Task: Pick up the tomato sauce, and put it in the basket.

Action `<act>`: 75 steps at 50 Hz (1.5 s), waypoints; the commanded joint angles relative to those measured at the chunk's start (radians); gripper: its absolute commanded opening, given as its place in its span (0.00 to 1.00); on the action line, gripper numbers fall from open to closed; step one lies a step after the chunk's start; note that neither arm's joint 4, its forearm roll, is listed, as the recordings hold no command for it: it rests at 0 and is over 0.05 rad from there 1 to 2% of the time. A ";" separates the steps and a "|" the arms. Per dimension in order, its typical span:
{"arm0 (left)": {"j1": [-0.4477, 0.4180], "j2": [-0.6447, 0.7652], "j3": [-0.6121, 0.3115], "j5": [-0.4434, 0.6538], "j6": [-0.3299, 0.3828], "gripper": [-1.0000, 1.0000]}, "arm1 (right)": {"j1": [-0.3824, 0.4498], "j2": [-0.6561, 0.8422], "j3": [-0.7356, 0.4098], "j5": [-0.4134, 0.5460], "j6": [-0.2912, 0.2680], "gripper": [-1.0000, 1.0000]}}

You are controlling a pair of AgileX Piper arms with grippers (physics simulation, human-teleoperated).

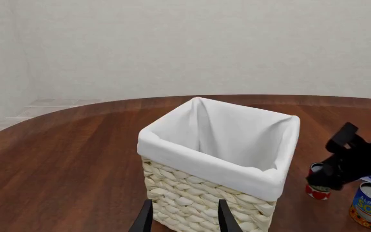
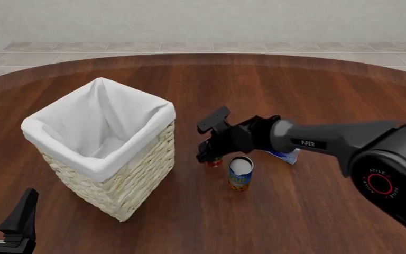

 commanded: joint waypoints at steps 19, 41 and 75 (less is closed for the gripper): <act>0.000 0.000 0.000 0.000 0.000 1.00 | 0.007 -0.095 0.091 -0.014 -0.011 0.00; 0.000 0.000 0.000 0.000 0.000 1.00 | 0.001 -0.144 0.011 0.065 -0.048 0.00; 0.000 0.000 0.000 0.000 0.000 1.00 | -0.004 -0.271 -0.089 0.177 -0.115 0.00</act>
